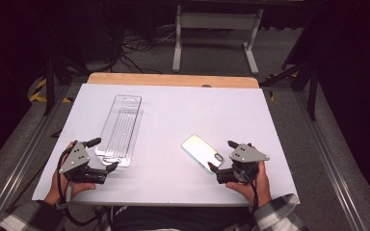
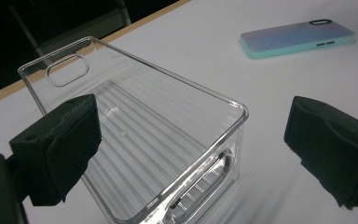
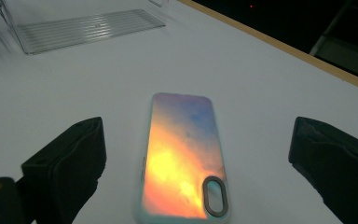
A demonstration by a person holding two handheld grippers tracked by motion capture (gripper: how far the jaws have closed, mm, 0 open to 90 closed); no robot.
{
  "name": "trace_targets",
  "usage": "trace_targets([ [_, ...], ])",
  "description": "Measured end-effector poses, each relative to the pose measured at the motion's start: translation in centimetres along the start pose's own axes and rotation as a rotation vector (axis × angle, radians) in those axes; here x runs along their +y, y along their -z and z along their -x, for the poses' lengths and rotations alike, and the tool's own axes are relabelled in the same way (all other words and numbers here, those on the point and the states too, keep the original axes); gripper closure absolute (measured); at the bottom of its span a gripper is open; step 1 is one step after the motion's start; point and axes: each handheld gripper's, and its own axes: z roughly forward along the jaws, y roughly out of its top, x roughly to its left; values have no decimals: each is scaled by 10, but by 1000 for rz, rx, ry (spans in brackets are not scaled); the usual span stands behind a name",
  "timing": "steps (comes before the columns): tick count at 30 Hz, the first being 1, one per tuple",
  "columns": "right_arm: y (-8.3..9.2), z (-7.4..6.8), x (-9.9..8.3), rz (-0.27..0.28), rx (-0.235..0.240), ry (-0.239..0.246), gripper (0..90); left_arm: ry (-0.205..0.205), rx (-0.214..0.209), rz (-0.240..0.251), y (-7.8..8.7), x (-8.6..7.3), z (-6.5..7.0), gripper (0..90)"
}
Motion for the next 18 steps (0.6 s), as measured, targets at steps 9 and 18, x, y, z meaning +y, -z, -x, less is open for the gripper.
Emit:
trace_targets([
  [9, 1, 2, -2, -36, 2, -6, 52, -11, -11, -3, -1, 0, 2, 44],
  [18, -9, 6, 3, -110, 12, -6, 60, -25, -5, -11, 2, -2, 3, 43],
])
